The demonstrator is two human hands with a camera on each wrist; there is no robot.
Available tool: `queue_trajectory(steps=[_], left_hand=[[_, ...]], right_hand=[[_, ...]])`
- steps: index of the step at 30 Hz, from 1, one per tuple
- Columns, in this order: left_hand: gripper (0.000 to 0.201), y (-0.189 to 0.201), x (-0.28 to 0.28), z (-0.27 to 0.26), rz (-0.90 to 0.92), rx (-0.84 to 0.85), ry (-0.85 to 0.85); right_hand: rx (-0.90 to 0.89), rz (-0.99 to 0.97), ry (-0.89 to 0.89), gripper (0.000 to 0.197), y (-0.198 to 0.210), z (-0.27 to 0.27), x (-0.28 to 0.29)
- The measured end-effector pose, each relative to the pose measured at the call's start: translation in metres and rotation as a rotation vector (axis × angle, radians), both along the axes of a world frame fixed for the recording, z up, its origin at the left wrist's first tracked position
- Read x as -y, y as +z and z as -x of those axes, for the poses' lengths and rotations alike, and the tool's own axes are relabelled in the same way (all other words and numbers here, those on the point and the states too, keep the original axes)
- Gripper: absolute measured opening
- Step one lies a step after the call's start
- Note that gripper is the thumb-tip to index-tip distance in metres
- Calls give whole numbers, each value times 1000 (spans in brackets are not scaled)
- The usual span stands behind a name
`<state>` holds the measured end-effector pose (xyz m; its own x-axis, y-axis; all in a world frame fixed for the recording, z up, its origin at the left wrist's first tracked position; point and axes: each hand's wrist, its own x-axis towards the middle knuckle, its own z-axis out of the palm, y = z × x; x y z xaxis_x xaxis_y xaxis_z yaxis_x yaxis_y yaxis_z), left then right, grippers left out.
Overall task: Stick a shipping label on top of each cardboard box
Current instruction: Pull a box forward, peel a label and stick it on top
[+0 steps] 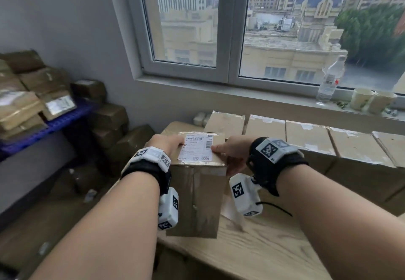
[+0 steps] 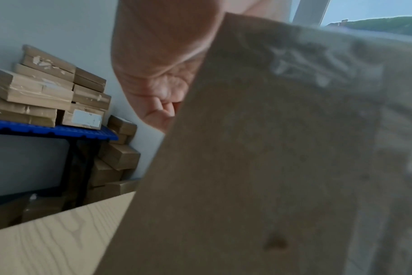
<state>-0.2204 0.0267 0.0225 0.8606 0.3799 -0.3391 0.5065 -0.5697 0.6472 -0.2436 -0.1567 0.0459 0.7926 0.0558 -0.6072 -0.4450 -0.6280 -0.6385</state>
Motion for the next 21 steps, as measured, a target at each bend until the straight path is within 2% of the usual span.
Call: queue_trajectory(steps=[2, 6, 9, 13, 16, 18, 21], left_hand=[[67, -1, -29, -19, -3, 5, 23], [48, -3, -78, -55, -8, 34, 8], [45, -4, -102, -87, -27, 52, -36], [29, -5, -112, -132, -36, 93, -146], [17, -16, -110, -159, 44, 114, -177], [20, -27, -108, -175, 89, 125, -189], [29, -40, -102, -197, 105, 127, -218]], right_hand=[[-20, -39, -29, 38, -3, -22, -27], [-4, -45, -10, 39, -8, -63, -71], [2, -51, -13, 44, -12, -90, -93], [58, -55, -84, 45, -18, -129, -106], [108, -60, -146, 31, -22, -155, -110], [124, -54, -189, 24, -27, -171, -111], [139, -38, -234, 27, -36, -191, -113]])
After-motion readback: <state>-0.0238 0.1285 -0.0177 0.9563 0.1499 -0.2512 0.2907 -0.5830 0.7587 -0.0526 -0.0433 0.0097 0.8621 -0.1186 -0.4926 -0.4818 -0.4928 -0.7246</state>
